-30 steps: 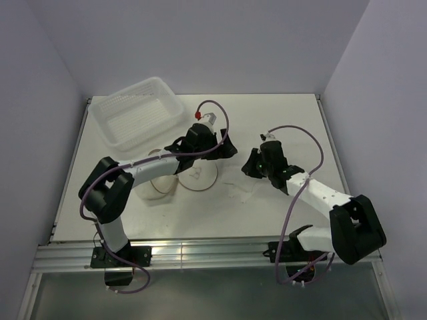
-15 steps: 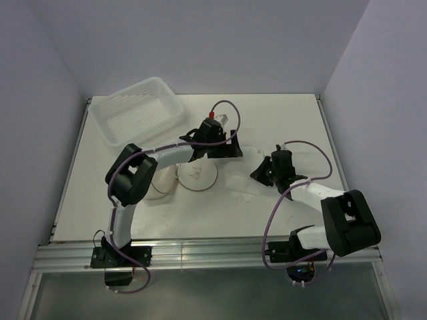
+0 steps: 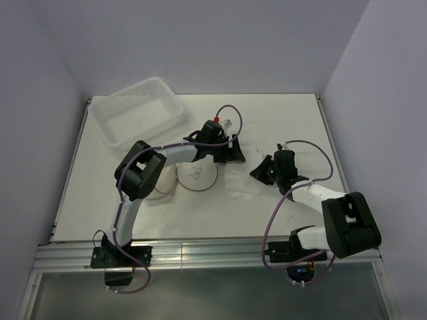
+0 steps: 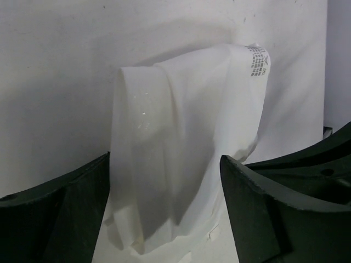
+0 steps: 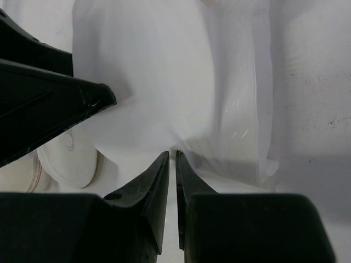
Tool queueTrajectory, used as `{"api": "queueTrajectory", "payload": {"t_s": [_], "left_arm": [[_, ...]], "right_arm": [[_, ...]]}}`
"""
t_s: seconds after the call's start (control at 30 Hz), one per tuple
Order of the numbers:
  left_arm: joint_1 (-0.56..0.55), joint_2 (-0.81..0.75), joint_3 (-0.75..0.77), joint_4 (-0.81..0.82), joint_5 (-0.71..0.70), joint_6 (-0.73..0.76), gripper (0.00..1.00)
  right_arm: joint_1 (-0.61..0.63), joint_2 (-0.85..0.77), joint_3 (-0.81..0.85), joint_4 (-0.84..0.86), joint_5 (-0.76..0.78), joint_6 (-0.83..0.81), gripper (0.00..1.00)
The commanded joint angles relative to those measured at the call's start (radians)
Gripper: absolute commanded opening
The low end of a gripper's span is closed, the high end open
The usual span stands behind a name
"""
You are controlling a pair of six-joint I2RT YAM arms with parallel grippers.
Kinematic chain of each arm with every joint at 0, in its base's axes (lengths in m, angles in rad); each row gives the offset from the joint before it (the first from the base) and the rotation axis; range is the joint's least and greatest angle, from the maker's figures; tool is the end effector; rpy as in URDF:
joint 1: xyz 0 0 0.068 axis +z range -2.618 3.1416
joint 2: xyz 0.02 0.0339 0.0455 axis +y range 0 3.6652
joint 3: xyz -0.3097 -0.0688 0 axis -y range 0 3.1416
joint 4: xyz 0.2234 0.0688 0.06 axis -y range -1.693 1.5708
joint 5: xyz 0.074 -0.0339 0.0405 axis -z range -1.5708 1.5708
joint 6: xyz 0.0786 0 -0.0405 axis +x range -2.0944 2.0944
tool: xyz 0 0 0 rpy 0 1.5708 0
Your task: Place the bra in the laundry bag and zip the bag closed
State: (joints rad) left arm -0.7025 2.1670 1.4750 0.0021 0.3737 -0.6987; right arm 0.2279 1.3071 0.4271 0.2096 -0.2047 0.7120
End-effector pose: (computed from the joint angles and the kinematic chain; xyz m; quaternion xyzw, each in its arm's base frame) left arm 0.3766 -0.3564 0.1797 0.0809 0.8887 -0.3985 0.2119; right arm 0.2362 0.0712 0.1847 0.1715 0.8802 0.2780 0.3443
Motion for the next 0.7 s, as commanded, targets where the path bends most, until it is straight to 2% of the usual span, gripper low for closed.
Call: {"api": "queueTrajectory", "payload": {"t_s": [0.0, 0.1, 0.13, 0.27, 0.37, 0.4, 0.47, 0.5, 0.57, 0.6, 0.67], "left_arm": [[0.0, 0.027, 0.031, 0.09, 0.071, -0.034, 0.79], [0.0, 0.04, 0.021, 0.13, 0.093, -0.057, 0.67], [0.0, 0.042, 0.018, 0.139, 0.1, -0.065, 0.48], [-0.003, 0.002, -0.041, 0.193, 0.061, -0.067, 0.0], [0.001, -0.053, -0.093, 0.254, 0.054, -0.065, 0.0], [0.003, -0.073, -0.111, 0.275, 0.054, -0.067, 0.0], [0.006, -0.14, -0.168, 0.347, 0.062, -0.079, 0.0], [0.008, -0.188, -0.186, 0.376, 0.082, -0.088, 0.0], [0.006, -0.24, -0.232, 0.444, 0.09, -0.104, 0.0], [0.008, -0.293, -0.245, 0.455, 0.091, -0.105, 0.0], [0.005, -0.352, -0.284, 0.492, 0.087, -0.107, 0.0]], "right_arm": [[-0.01, -0.049, -0.013, 0.047, -0.007, -0.013, 0.17], [-0.01, -0.077, -0.016, 0.05, -0.013, -0.009, 0.17], [-0.01, -0.083, -0.016, 0.05, -0.019, -0.008, 0.17], [-0.01, -0.164, -0.024, 0.05, -0.039, 0.001, 0.19], [-0.01, -0.257, -0.022, 0.043, -0.054, -0.017, 0.28], [-0.01, -0.287, -0.022, 0.047, -0.065, -0.026, 0.38], [-0.01, -0.389, -0.016, 0.054, -0.102, -0.051, 0.5], [-0.01, -0.423, -0.014, 0.057, -0.107, -0.057, 0.68], [-0.01, -0.524, -0.007, 0.059, -0.096, -0.074, 0.86], [-0.01, -0.551, -0.001, 0.059, -0.088, -0.085, 0.99], [-0.01, -0.61, 0.022, 0.03, -0.061, -0.123, 1.0]]}}
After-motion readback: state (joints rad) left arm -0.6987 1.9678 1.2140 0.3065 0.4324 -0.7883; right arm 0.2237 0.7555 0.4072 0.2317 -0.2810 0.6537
